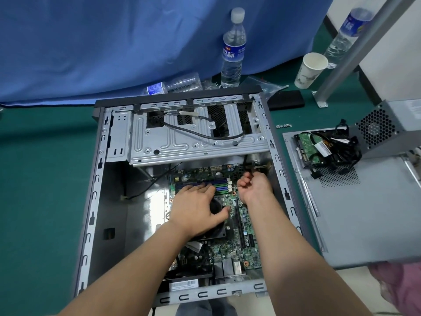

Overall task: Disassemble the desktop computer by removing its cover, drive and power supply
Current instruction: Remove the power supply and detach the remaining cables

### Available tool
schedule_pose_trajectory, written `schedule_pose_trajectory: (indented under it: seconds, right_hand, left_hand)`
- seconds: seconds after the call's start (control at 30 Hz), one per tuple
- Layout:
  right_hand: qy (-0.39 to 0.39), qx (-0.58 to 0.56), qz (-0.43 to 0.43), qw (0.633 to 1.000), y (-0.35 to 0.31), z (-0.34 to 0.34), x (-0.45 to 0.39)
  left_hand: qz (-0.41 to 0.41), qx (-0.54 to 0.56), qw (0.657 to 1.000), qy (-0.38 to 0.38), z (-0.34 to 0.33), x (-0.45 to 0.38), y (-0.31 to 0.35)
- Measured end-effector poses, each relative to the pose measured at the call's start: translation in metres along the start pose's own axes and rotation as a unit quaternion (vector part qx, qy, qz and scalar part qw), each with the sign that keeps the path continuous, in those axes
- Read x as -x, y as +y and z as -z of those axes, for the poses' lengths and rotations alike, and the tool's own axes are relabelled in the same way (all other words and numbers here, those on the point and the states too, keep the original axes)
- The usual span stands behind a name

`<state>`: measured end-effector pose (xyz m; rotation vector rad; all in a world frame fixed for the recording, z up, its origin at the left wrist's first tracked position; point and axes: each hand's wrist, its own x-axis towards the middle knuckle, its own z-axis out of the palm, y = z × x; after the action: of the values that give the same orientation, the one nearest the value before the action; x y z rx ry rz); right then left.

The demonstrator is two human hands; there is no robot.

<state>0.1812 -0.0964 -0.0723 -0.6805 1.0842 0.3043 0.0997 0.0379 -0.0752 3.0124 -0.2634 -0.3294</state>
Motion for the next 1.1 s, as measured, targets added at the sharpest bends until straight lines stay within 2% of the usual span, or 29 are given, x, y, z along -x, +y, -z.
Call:
schedule_pose_trajectory:
  seconds: [0.37, 0.7, 1.1]
  right_hand:
    - [0.035, 0.009, 0.043, 0.998, 0.002, 0.001, 0.011]
    - [0.022, 0.007, 0.003, 1.0, -0.005, -0.012, 0.0]
    - [0.056, 0.045, 0.063, 0.995, 0.005, -0.001, 0.019]
  left_hand:
    - [0.008, -0.008, 1.0, 0.007, -0.002, -0.002, 0.0]
    - [0.009, -0.031, 0.999, 0.017, -0.002, -0.002, 0.0]
    - [0.008, -0.027, 0.999, 0.022, -0.006, -0.004, -0.001]
